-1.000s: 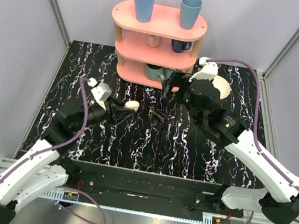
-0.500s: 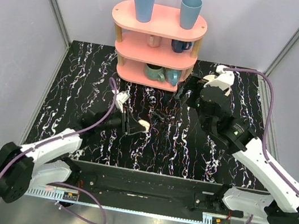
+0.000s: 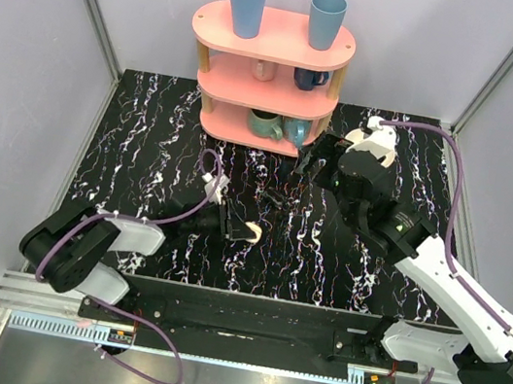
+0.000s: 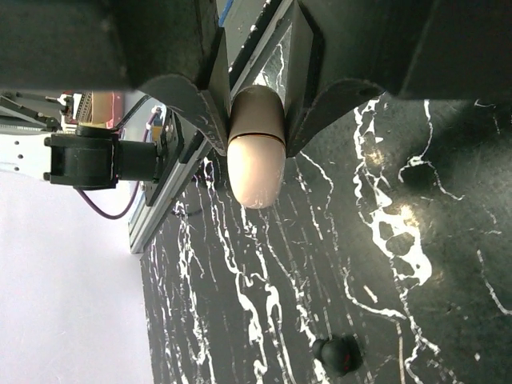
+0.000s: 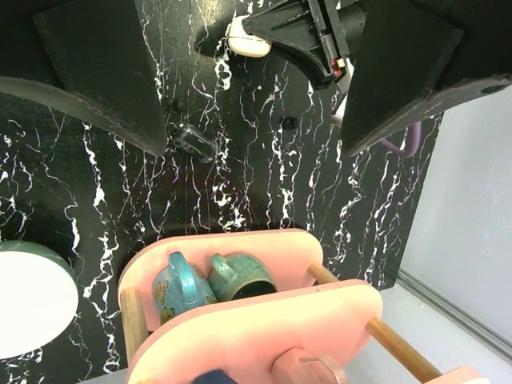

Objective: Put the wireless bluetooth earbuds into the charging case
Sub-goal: Place the charging case with the earbuds at the center of the board.

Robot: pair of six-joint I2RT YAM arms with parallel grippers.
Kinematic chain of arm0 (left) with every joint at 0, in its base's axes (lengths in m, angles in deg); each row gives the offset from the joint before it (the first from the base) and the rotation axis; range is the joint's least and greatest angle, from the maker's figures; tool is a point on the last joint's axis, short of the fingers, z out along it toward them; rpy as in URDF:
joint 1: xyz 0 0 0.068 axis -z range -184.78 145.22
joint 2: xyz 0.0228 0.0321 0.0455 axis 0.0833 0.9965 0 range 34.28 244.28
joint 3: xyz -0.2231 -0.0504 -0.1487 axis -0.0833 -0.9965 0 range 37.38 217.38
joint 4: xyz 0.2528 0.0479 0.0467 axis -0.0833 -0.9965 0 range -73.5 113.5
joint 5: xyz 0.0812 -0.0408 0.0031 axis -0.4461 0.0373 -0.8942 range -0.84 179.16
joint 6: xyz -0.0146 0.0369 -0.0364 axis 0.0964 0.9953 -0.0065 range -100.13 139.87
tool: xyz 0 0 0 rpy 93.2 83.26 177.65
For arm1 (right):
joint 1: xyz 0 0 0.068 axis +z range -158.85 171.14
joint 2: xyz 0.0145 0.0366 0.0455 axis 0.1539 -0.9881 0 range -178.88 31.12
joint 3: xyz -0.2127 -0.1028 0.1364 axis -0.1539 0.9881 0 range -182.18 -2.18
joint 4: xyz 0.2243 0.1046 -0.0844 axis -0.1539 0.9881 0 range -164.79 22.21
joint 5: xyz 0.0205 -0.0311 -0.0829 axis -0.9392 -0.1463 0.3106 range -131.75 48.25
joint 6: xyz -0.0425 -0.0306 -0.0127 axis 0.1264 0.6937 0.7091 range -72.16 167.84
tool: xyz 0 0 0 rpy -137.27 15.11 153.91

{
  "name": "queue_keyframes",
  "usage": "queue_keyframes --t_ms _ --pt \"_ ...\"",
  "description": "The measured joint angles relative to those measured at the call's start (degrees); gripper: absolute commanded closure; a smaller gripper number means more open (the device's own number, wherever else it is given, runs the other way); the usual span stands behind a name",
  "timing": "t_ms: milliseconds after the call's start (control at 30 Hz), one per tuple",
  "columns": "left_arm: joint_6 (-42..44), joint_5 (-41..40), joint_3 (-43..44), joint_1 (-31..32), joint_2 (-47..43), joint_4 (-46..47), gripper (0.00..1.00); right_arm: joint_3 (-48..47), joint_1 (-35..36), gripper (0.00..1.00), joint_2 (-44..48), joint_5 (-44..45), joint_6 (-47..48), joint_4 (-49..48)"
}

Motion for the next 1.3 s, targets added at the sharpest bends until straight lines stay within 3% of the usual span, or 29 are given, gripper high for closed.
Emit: queue_keyframes --t_ms 300,533,633,733,800,867,1033,1300 --pt "-3.89 -2.75 -0.70 0.35 11.10 7.80 0.99 1.01 -0.07 0.03 -0.11 -1.66 -1.38 0.02" --pt "-6.97 -3.50 -2.49 0.37 18.14 16.11 0.85 1.62 -0.07 0.03 -0.61 -1.68 -1.46 0.00" --pt "-7.21 -3.56 -2.51 0.37 18.75 17.22 0.62 1.84 -0.07 0.03 -1.44 -1.73 -1.20 0.07" --pt "-6.97 -3.91 -2.51 0.37 18.47 17.03 0.53 1.84 -0.09 0.03 -3.08 -2.05 -0.24 0.17" --pt "-6.36 -4.26 -2.51 0.44 17.16 15.78 0.31 1.84 -0.39 0.02 -4.28 -2.60 0.57 0.50" --pt "-5.22 -4.85 -2.49 0.50 14.45 13.70 0.01 1.84 -1.03 0.03 -5.33 -3.30 1.27 0.98" --pt "-1.20 -9.20 -2.08 0.50 5.77 4.35 0.01 1.84 -3.52 0.02 -7.54 -5.81 3.19 1.31" --pt "7.30 -16.63 0.17 0.31 -8.09 -18.36 0.01 1.84 -6.56 0.02 -12.63 -9.07 9.35 1.25"
